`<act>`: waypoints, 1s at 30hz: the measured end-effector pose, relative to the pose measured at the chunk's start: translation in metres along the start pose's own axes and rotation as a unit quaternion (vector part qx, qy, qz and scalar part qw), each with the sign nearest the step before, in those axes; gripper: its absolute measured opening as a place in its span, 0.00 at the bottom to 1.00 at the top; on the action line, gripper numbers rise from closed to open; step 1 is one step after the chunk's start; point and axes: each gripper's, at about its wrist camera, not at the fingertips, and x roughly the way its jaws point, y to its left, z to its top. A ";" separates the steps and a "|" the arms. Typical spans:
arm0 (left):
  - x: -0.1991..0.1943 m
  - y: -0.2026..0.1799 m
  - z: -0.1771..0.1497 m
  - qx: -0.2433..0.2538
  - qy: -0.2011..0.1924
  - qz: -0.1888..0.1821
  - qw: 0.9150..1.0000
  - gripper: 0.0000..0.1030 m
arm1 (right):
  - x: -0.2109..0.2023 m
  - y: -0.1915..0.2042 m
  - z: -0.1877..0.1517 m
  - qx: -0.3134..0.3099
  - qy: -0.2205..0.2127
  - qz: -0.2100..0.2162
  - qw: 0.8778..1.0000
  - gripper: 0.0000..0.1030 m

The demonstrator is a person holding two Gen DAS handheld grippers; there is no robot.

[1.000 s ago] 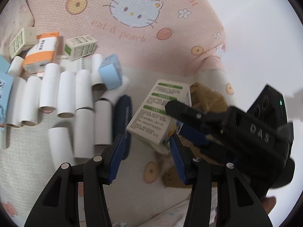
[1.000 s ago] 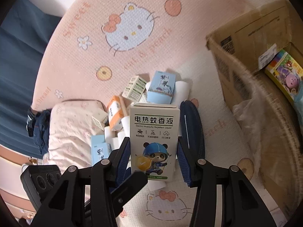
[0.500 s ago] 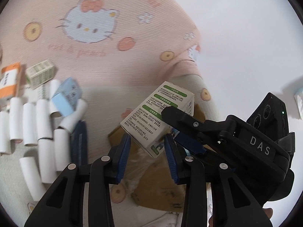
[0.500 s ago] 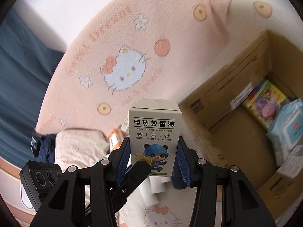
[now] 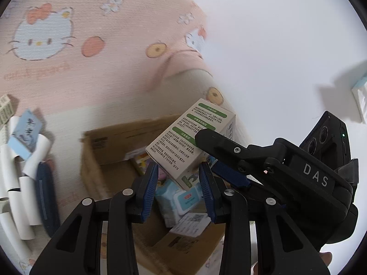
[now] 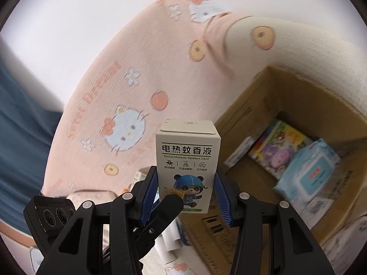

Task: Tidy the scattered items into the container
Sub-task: 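Carry the mosquito liquid box with the right gripper over the cardboard box, then lower the box into the cardboard box and open the right gripper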

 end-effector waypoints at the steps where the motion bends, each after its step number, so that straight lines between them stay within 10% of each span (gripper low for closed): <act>1: 0.009 -0.003 0.000 -0.002 0.010 -0.002 1.000 0.39 | -0.001 -0.007 0.004 0.007 0.001 -0.005 1.000 0.44; 30: 0.195 0.031 0.003 -0.105 0.195 0.062 0.973 0.39 | 0.116 -0.153 0.056 0.200 0.127 -0.146 0.961 0.44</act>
